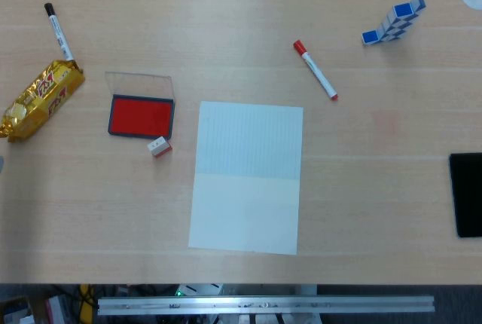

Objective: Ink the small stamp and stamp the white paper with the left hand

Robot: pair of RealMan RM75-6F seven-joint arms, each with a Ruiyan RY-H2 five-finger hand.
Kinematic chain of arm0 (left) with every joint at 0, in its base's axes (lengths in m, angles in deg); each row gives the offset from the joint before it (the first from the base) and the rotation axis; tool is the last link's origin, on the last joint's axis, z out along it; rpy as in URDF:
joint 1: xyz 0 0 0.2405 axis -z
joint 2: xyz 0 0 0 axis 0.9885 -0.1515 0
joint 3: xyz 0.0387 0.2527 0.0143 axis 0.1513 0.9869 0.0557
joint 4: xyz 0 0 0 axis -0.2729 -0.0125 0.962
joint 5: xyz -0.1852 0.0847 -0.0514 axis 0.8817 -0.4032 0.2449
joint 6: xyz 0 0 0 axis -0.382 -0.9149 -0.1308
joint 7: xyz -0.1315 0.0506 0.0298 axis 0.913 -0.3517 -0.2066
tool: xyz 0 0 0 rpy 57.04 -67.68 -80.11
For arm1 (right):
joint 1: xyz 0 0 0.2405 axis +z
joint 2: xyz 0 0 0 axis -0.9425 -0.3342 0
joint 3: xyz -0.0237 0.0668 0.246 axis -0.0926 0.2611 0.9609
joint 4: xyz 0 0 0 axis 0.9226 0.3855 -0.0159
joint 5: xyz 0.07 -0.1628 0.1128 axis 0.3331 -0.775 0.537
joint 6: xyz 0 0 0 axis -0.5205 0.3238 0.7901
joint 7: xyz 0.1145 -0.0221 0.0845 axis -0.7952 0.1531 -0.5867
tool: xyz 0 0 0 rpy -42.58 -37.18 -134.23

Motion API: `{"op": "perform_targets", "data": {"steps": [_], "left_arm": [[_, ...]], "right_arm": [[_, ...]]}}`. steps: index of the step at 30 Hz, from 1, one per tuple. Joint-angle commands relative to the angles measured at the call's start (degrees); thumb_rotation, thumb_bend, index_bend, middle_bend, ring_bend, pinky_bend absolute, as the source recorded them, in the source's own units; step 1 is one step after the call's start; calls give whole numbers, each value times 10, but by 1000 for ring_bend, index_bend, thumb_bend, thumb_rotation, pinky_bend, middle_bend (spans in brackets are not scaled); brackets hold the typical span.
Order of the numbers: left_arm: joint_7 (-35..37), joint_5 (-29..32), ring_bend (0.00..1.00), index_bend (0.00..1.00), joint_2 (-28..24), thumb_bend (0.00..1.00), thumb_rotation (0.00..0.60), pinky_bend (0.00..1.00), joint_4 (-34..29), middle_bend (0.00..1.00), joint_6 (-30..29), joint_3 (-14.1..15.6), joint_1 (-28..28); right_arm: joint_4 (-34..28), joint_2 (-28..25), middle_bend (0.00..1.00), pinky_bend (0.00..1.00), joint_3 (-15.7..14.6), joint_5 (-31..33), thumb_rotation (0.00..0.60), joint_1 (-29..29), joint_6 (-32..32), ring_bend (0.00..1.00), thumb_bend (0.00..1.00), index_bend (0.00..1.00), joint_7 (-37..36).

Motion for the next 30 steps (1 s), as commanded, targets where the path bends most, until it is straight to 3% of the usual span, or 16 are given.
{"op": "perform_targets", "data": {"steps": [1, 17, 24, 27, 30], "left_arm": [[-4, 1, 175, 140, 1, 187, 600, 252, -3, 182, 1, -1, 1], [-27, -7, 175, 140, -11, 187, 600, 253, -26, 182, 13, -7, 17], [-4, -26, 190, 140, -28, 187, 600, 256, -41, 186, 45, -3, 38], [-6, -33, 243, 140, -32, 187, 600, 312, -48, 225, 51, -3, 46], [-7, -39, 349, 140, -36, 187, 600, 480, -57, 316, 59, -2, 54]], "right_arm": [[4, 2, 327, 387, 1, 1, 600, 1, 2, 259, 84, 239, -4], [30, -1, 327, 387, 26, 17, 600, 23, 17, 259, 108, 239, -18], [34, -8, 327, 387, 42, 30, 600, 37, 27, 259, 109, 239, -19], [38, -8, 327, 387, 43, 30, 600, 41, 31, 259, 110, 239, -24], [41, -6, 327, 387, 43, 28, 600, 44, 33, 259, 110, 239, -27]]}}
